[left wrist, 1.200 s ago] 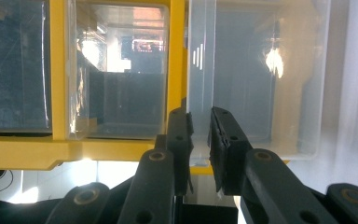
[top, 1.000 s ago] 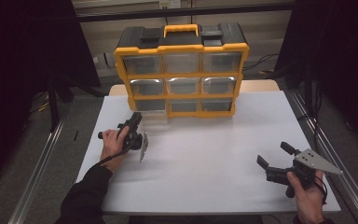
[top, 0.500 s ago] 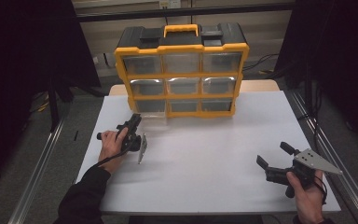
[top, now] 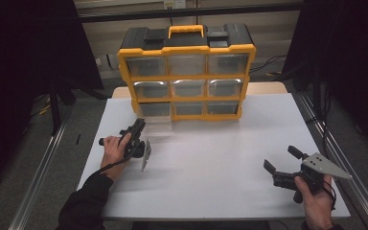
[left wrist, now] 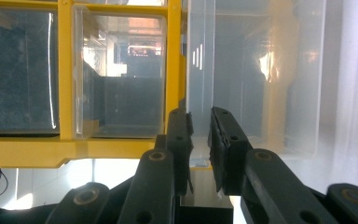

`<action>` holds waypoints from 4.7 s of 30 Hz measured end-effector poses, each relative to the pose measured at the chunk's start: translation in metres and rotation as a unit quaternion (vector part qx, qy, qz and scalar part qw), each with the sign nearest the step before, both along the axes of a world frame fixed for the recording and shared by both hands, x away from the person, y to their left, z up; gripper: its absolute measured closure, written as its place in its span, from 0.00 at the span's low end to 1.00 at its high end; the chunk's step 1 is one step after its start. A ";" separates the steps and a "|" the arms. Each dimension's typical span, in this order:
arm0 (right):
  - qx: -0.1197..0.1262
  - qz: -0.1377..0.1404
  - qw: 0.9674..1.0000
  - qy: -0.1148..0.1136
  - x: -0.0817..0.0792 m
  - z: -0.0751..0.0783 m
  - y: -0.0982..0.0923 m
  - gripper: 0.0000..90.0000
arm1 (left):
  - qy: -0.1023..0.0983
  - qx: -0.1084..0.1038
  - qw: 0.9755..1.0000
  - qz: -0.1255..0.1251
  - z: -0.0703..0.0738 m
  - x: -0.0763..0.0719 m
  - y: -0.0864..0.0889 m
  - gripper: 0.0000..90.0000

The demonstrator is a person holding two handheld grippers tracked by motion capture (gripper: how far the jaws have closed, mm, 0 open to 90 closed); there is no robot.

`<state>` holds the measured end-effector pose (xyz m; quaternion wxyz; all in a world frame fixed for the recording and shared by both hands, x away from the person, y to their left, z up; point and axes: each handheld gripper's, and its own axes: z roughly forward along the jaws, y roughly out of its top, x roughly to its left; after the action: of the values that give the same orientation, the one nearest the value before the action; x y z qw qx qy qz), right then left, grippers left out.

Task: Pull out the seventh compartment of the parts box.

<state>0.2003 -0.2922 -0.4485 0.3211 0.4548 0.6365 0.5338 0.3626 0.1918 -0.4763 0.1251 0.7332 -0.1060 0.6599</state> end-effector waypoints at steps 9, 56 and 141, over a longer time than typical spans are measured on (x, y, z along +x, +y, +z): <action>0.000 0.000 1.000 0.000 0.000 0.000 0.000 0.00 | 0.003 -0.003 1.000 -0.003 0.001 -0.004 0.000 0.88; 0.002 0.001 1.000 0.001 0.000 0.000 0.000 0.00 | 0.024 -0.024 0.999 0.000 -0.001 -0.012 -0.002 0.77; 0.000 0.005 1.000 0.003 -0.001 -0.001 0.002 0.00 | 0.320 -0.595 0.734 0.075 0.035 -0.092 0.076 0.05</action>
<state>0.1996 -0.2904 -0.4491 0.3164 0.4534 0.6399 0.5337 0.2702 0.2681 -0.4414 0.5125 0.6826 0.4097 0.3218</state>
